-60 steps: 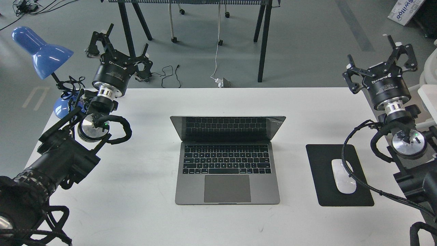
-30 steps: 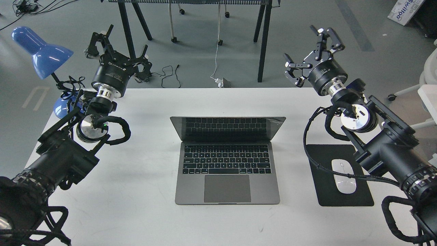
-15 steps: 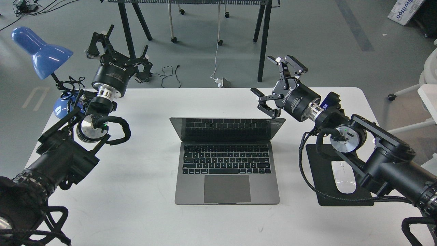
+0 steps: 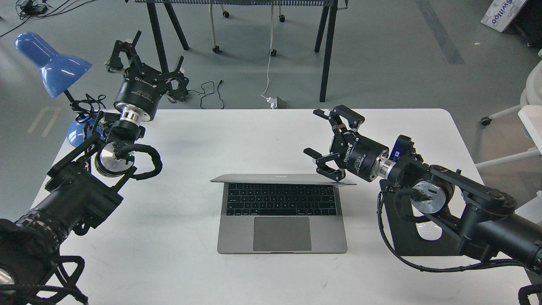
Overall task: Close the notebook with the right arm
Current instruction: 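Swing the right gripper over toward the top of the laptop screen, then push the laptop screen down onto the keyboard with the right gripper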
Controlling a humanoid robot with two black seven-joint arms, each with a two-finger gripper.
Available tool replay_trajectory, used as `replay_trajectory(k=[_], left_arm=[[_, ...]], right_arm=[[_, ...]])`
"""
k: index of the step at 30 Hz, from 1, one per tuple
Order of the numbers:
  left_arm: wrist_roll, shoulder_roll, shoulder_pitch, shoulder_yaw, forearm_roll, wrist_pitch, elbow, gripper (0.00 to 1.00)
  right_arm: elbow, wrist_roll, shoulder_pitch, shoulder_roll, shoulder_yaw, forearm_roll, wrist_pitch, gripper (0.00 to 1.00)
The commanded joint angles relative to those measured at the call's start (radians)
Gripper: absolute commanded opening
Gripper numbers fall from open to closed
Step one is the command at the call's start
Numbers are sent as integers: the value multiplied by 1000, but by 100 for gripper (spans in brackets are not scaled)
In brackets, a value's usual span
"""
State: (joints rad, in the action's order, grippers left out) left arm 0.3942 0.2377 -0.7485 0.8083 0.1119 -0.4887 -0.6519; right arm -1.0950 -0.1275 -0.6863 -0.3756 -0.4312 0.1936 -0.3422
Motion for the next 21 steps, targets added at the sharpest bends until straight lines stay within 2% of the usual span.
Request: replay_trajectory(k=[1, 21], left_arm=[[0, 0, 0, 0, 0, 0, 0, 100], [2, 0, 0, 0, 0, 0, 0, 100]], right_arm=[[-2, -9, 7, 0, 57, 50, 0, 100], [1, -4, 60, -2, 174, 119, 15, 100]])
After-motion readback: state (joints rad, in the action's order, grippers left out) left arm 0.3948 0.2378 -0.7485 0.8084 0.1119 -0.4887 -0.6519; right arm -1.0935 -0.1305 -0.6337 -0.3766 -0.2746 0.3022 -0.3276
